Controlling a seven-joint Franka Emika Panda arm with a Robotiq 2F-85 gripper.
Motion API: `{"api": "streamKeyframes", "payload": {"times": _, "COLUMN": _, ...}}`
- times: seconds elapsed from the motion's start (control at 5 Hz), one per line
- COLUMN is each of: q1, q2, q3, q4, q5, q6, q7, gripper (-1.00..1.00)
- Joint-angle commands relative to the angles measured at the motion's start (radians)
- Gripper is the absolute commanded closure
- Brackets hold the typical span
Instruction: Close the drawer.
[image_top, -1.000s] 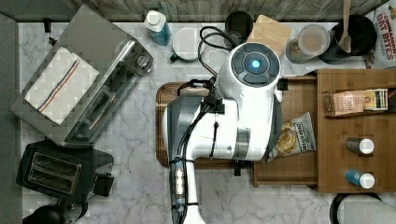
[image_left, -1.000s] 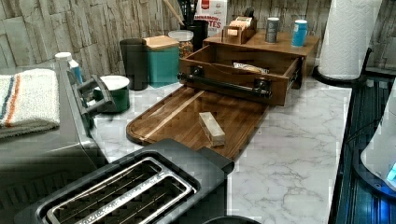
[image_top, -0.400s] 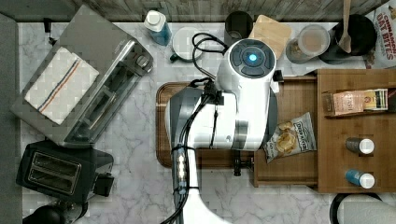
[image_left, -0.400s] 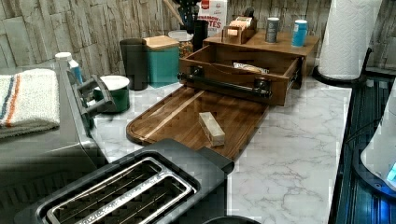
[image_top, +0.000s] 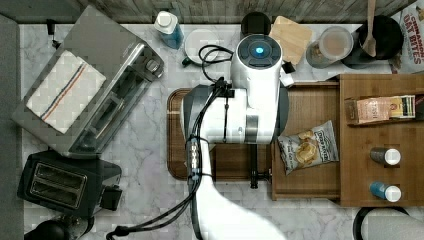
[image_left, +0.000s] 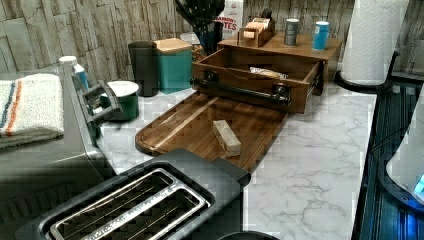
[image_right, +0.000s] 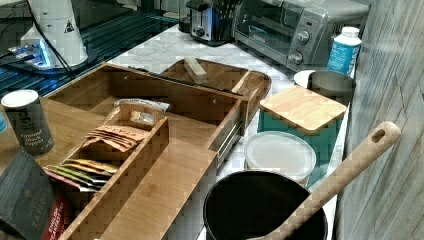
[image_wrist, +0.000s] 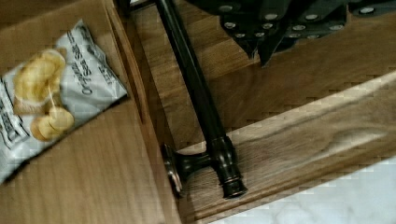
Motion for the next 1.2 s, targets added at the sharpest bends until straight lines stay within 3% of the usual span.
{"api": "streamKeyframes", "payload": {"times": 0.2, "q1": 0.009, "q2": -0.046, "q3": 0.021, "q4": 0.042, "q5": -0.001, "q6": 0.222, "q7": -0.168, "gripper": 1.00}}
{"api": "streamKeyframes", "payload": {"times": 0.8, "q1": 0.000, "q2": -0.010, "q3": 0.004, "q4": -0.037, "q5": 0.009, "q6": 0.311, "q7": -0.261, "gripper": 1.00}}
{"api": "streamKeyframes", "payload": {"times": 1.2, "q1": -0.004, "q2": -0.026, "q3": 0.013, "q4": -0.161, "q5": 0.043, "q6": 0.375, "q7": -0.270, "gripper": 1.00}}
